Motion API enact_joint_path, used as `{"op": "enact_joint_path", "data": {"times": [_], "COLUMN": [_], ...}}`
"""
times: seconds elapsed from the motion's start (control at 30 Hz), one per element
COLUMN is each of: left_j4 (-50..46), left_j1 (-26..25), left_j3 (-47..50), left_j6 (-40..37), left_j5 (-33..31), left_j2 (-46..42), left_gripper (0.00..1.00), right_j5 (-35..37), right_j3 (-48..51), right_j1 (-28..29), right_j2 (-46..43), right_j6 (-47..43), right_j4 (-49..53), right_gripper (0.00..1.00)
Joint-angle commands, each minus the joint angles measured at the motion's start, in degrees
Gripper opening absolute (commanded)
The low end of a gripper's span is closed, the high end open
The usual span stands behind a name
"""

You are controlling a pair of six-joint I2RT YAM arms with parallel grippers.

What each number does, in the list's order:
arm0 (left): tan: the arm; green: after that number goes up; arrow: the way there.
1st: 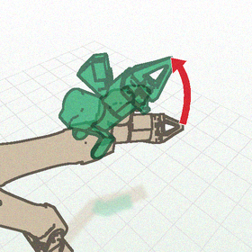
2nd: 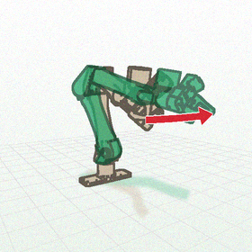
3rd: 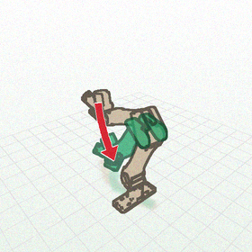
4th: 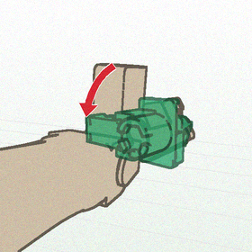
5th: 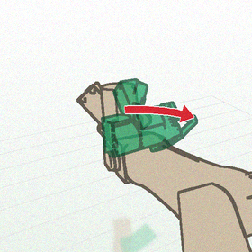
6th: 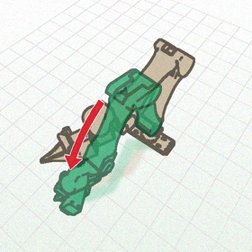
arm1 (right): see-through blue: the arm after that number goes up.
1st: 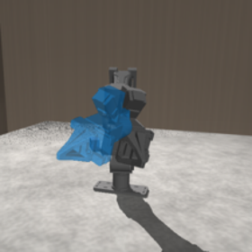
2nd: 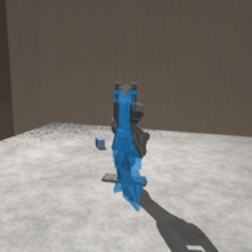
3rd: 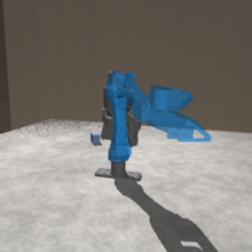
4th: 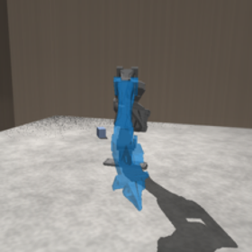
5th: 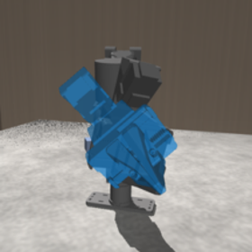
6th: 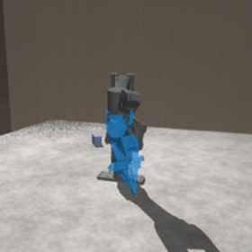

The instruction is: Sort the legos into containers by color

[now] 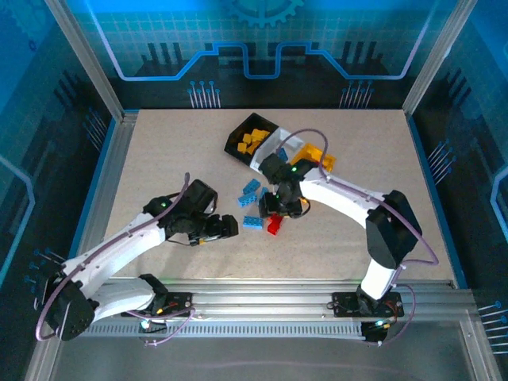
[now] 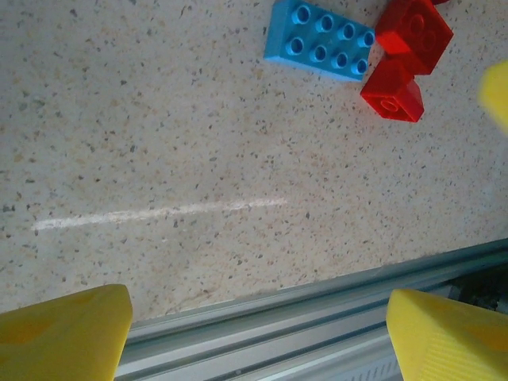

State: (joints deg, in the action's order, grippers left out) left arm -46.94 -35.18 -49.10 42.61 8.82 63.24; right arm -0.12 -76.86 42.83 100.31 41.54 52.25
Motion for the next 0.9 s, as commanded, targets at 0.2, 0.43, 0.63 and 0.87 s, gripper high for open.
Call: {"op": "enact_joint_path", "data": {"times": [0.2,0.43,0.63,0.87], "left_j4": [-7.1,-11.4,-12.3,-10.9], "left_j1": [0.5,0.4,0.5,1.2], "left_j3": [2.2,3.0,2.9,2.9], "left_j6": [1.8,2.2,1.5,0.0], "left_j5": [-0.2,-1.5,-1.7,-1.1], "left_j2": [-9.5,-14.1,-14.7,-12.9], "left_gripper": [0.85,0.86,0.87,0.88], "right_j5": [2.0,2.6,3.0,3.8], "right_j3": [3.8,0.9,-0.1,1.9], "right_j1": [2.5,2.5,2.5,2.5], "right_j2": [4.7,9.5,12.1,11.2], "right_j6": [7.1,10.4,13.0,13.7], "right_j4": [-4.8,-5.6,-5.7,-5.0], "right_gripper": [0.67,0.67,0.65,0.62]}}
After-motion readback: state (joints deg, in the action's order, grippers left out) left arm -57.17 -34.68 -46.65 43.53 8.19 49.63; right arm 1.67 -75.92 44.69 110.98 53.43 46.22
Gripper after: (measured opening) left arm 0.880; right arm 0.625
